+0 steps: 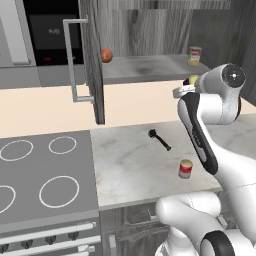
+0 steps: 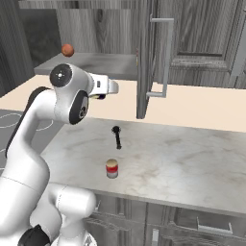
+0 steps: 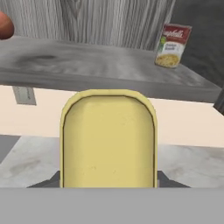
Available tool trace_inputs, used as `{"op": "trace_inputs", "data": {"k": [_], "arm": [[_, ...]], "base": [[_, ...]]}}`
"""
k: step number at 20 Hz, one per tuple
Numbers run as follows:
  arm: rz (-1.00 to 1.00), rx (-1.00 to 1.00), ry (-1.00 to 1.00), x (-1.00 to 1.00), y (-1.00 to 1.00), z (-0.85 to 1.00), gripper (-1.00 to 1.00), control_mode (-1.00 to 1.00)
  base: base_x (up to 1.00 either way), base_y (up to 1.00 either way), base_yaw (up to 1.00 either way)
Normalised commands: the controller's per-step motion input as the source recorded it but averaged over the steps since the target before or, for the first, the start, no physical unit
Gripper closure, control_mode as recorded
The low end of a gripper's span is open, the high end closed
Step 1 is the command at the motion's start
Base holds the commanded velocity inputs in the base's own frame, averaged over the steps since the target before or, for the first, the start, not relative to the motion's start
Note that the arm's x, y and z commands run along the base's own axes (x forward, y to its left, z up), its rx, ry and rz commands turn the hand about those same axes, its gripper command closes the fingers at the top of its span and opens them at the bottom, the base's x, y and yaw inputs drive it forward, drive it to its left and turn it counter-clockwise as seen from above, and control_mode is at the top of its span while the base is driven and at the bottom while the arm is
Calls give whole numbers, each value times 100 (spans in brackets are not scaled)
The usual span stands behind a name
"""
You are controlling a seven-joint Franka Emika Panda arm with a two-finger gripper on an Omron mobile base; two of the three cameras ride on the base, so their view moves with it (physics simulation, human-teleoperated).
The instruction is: Pick the cans from the counter and place them in their designated side in the cabinet.
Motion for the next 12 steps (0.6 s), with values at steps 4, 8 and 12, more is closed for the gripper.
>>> {"op": "trace_inputs", "data": {"k": [4, 8, 12], "arm": [[-2, 0, -3, 0, 0, 20, 100, -100], [0, 0, -4, 0, -8, 18, 100, -100], [0, 0, -3, 0, -6, 15, 100, -100]], "base": [[0, 0, 0], [0, 0, 0], [0, 0, 0]]}}
